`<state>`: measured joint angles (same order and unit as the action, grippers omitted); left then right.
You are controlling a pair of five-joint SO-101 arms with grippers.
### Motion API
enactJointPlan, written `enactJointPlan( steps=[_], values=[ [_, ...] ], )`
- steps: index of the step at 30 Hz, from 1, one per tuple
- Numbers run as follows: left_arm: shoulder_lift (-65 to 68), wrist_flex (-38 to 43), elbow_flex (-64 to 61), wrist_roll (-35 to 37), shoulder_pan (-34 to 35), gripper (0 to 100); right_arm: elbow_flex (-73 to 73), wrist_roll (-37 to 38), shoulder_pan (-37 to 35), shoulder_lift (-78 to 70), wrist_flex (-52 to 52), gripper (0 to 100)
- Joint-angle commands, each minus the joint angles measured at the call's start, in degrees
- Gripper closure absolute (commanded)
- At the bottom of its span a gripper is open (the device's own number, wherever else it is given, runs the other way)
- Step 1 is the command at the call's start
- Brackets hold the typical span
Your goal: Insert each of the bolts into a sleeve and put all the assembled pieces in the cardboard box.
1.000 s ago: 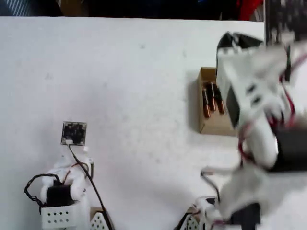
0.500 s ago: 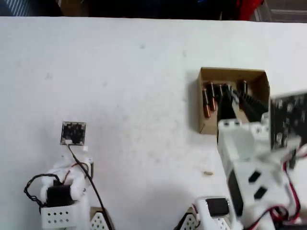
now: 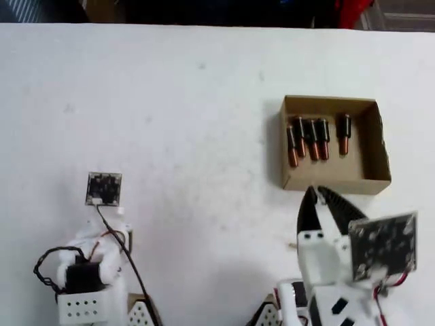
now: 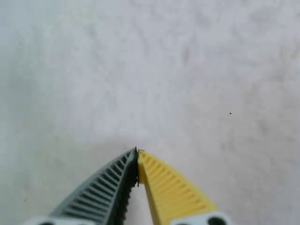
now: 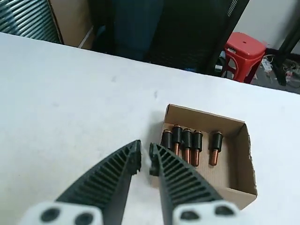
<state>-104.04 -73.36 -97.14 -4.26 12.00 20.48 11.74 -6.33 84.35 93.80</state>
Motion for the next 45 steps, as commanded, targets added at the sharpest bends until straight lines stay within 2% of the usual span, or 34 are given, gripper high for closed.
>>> enactJointPlan(
  steps=[1, 9, 13, 19, 24, 32, 45],
  values=[
    [-0.40, -0.44, 0.09, 0.44, 0.48, 98, 6.51, 2.90, 0.04, 6.02, -3.12, 98.1],
    [-0.40, -0.44, 0.09, 0.44, 0.48, 98, 19.08, 3.08, 0.13, 18.86, -5.93, 98.1],
    [-0.40, -0.44, 0.09, 0.44, 0.48, 98, 21.10, 2.99, 0.57, 18.59, -6.20, 98.1],
    [-0.40, -0.44, 0.09, 0.44, 0.48, 98, 28.48, 2.81, 9.01, 18.77, -12.35, 98.1],
    [-0.40, -0.44, 0.09, 0.44, 0.48, 98, 40.18, 2.81, 10.68, 18.77, -20.53, 98.1],
    [-0.40, -0.44, 0.09, 0.44, 0.40, 98, 55.74, 2.73, 10.86, 18.77, -20.70, 98.1],
    [-0.40, -0.44, 0.09, 0.44, 0.40, 98, 70.59, 2.73, 10.59, 18.77, -20.70, 98.1]
  ],
)
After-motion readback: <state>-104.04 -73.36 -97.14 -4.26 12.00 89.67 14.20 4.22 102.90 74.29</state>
